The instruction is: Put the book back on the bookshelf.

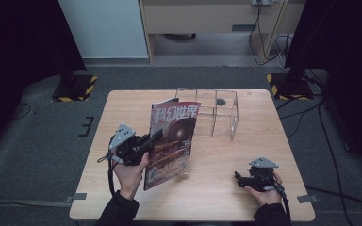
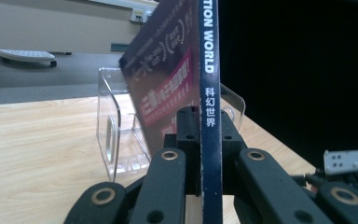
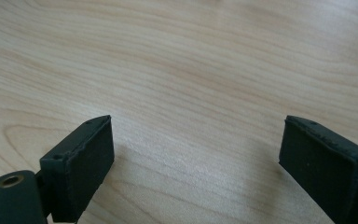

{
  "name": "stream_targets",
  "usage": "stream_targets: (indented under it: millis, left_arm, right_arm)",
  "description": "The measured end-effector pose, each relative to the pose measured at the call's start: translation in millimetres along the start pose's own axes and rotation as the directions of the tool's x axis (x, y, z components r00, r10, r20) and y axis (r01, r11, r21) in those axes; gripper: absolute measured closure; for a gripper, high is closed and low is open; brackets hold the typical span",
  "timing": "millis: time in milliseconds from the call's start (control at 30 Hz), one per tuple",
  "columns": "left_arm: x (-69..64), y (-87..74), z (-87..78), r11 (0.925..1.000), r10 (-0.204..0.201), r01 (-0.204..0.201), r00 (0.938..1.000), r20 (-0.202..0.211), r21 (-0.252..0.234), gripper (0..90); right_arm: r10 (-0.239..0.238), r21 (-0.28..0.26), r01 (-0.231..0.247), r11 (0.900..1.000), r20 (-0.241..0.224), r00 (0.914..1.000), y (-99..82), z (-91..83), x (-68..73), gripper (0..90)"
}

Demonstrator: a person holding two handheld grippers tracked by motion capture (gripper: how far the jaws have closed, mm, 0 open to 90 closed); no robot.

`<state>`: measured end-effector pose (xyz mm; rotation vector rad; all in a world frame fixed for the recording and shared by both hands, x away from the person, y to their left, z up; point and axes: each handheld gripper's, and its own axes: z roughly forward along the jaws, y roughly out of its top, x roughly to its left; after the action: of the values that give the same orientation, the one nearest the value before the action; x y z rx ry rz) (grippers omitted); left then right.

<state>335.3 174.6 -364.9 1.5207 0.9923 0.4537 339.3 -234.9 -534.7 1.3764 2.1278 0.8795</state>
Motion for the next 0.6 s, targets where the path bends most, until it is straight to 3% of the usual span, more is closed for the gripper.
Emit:
stream_targets:
  millis: [300,600]
  left_arm:
    - [5.1,25.2,2.8,0.9984,0.013,-0.014,0.9994,-0.034,-0.054,83.7]
    - [6.0,45.3,15.8,0.997,0.036,-0.039,0.9977,-0.057,-0.066,83.7]
  right_arm:
    - [0.035,0.004,-0.035,0.9994,-0.016,0.9993,-2.8,1.7,-2.9,8.3]
    - [0.038,0.006,-0.038,0.9993,-0.016,0.9992,-3.0,1.5,-2.6,8.2]
